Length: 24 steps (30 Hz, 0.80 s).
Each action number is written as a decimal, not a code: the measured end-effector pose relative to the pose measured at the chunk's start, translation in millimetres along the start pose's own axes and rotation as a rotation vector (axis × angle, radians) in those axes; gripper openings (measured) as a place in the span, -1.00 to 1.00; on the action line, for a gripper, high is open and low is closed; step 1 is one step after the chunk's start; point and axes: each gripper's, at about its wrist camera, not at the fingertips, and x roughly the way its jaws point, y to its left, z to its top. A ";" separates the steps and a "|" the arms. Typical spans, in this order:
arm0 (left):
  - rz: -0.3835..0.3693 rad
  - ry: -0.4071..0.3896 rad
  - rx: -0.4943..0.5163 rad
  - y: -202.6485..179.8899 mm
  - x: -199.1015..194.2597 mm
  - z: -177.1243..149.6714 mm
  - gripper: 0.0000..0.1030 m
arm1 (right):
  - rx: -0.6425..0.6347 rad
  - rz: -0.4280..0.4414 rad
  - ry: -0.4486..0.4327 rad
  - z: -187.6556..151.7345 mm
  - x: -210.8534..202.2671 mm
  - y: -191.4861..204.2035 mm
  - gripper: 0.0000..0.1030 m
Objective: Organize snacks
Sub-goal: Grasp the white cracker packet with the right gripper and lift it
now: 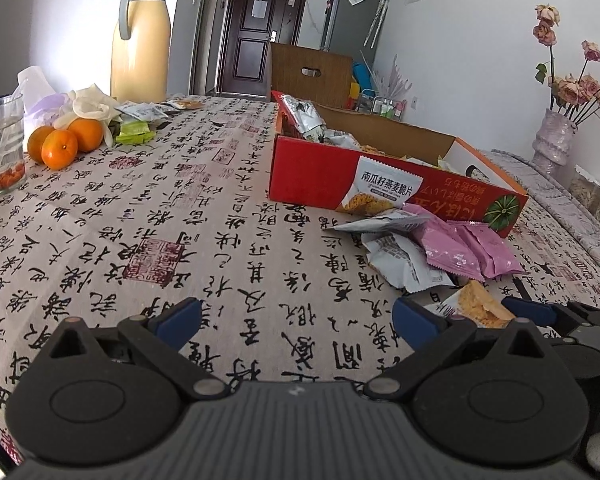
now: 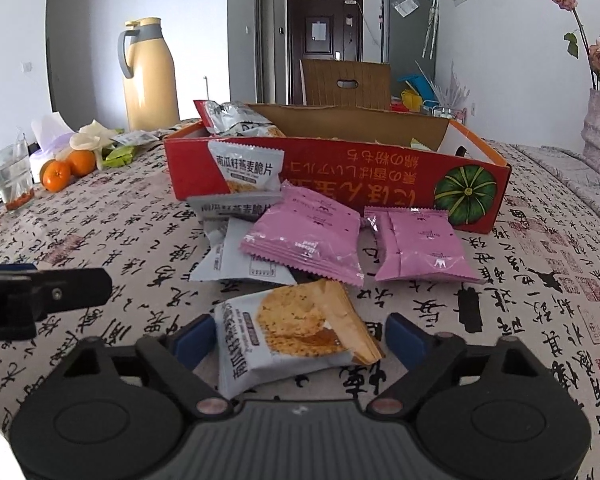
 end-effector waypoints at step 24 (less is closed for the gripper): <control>0.022 0.005 0.013 -15.6 3.7 7.7 1.00 | 0.007 0.111 -0.107 -5.4 -38.9 -21.9 0.00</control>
